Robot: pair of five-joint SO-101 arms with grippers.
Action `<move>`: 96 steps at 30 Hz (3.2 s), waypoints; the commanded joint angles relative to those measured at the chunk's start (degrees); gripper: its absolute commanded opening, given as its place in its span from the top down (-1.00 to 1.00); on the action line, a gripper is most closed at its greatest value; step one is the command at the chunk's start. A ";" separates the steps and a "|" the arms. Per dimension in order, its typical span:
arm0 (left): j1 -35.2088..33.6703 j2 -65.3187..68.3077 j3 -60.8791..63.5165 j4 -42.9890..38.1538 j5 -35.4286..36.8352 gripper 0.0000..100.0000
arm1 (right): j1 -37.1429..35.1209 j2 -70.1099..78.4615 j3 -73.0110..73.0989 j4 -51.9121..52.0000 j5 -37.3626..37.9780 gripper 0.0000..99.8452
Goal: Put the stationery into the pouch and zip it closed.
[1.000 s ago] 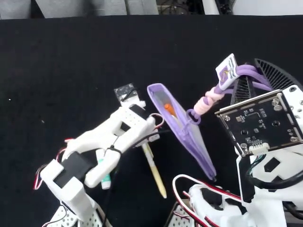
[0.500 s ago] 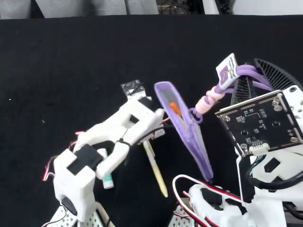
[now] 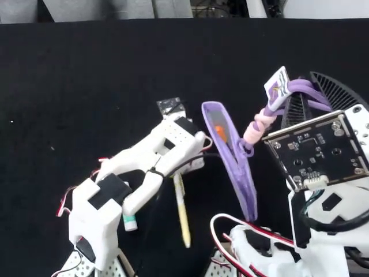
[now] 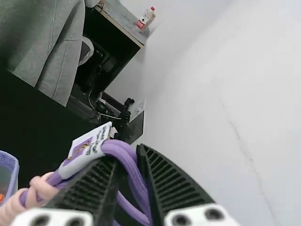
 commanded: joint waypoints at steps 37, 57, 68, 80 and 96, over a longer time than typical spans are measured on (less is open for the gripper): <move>-21.14 -18.81 -84.79 30.95 -15.21 0.94 | 0.79 -0.04 0.48 0.62 0.44 0.98; -10.51 -23.82 -103.78 31.38 -13.80 0.94 | 0.79 -0.13 0.48 0.62 0.44 0.98; -11.56 -44.31 -74.86 28.92 -13.45 0.94 | 0.70 -0.04 0.48 0.62 0.44 0.98; -3.91 -48.35 -37.23 3.43 -13.98 0.94 | 0.88 -0.31 0.48 0.62 0.44 0.98; -4.53 -74.73 18.15 -39.47 -25.23 0.94 | 0.88 -0.31 0.48 0.62 0.44 0.98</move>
